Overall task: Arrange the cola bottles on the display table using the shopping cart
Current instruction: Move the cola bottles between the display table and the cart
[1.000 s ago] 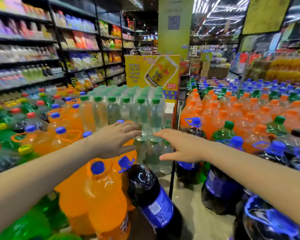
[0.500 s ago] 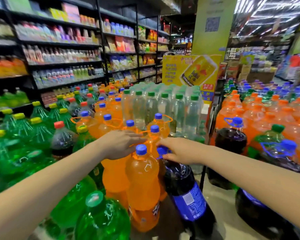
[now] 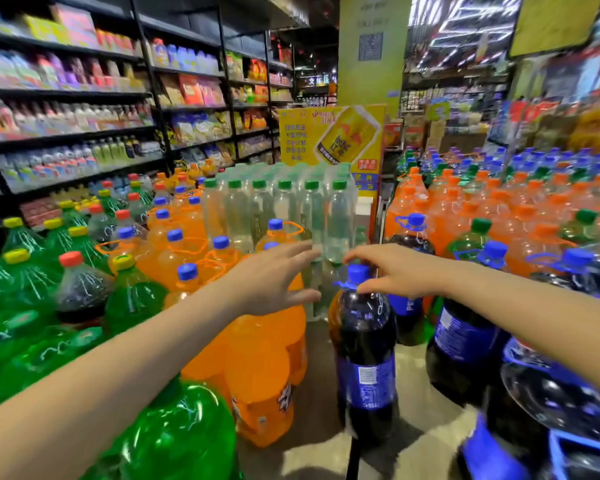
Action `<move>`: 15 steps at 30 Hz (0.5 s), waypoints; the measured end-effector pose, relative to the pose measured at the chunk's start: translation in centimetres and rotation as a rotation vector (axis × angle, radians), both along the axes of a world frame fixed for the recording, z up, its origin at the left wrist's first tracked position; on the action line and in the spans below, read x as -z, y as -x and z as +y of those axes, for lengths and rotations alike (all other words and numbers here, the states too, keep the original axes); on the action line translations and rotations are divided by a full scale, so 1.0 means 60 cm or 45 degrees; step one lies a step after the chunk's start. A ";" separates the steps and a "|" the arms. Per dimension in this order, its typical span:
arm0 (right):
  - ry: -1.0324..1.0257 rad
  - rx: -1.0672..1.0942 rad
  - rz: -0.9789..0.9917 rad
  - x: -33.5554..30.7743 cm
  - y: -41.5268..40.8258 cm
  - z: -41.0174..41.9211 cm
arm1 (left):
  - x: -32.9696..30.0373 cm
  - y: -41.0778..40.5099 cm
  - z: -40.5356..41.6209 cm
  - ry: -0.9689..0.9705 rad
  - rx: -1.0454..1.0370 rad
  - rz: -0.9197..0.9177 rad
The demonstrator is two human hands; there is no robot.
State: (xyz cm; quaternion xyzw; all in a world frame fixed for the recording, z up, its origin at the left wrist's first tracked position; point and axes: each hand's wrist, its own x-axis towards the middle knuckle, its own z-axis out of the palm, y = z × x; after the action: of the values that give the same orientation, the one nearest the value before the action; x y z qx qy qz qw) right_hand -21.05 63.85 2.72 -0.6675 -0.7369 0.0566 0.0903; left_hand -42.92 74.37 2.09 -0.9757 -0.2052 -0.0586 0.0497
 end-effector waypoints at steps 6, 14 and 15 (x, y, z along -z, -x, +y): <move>0.021 0.005 0.051 -0.004 0.007 -0.016 | 0.019 -0.057 -0.037 0.283 -0.054 0.067; 0.057 0.050 0.187 -0.001 -0.021 -0.041 | 0.113 -0.108 -0.065 0.850 -0.106 -0.024; 0.037 0.057 0.203 0.001 -0.026 -0.045 | 0.126 -0.113 -0.072 0.912 -0.111 -0.105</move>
State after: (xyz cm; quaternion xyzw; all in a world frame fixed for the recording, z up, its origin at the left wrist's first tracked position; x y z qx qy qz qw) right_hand -19.49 61.15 2.64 -0.6785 -0.7112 0.1183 0.1404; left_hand -36.14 70.06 -5.44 -0.9183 -0.2559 -0.0201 -0.3013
